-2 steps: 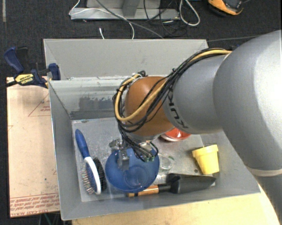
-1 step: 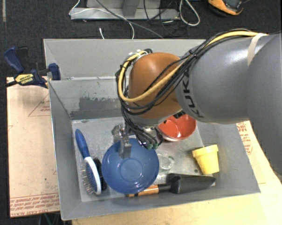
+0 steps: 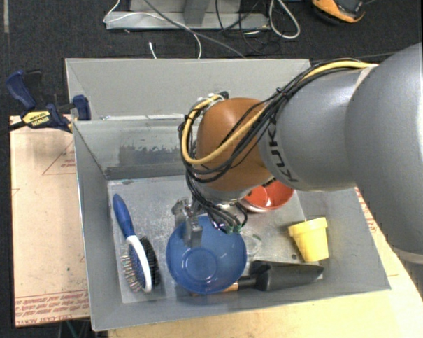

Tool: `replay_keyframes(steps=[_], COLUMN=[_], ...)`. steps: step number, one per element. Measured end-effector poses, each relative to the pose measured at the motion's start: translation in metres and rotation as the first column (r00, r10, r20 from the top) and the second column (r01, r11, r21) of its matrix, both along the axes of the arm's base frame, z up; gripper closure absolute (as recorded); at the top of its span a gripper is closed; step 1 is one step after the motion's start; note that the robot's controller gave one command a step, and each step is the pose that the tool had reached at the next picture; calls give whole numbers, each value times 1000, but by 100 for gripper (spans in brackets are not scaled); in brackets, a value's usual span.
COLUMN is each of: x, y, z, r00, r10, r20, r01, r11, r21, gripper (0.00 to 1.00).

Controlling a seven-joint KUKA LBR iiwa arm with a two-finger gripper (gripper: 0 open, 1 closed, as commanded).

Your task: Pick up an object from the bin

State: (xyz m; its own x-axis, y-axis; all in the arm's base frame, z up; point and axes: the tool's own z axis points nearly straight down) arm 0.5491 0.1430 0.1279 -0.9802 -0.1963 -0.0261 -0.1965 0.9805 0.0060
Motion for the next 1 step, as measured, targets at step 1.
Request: replay_keyframes(steps=[1], x=[-8], y=[4], z=[93], r00=[1000], r10=[-14], r20=[8], r01=[14], r11=[1000], r21=[4], gripper=[100])
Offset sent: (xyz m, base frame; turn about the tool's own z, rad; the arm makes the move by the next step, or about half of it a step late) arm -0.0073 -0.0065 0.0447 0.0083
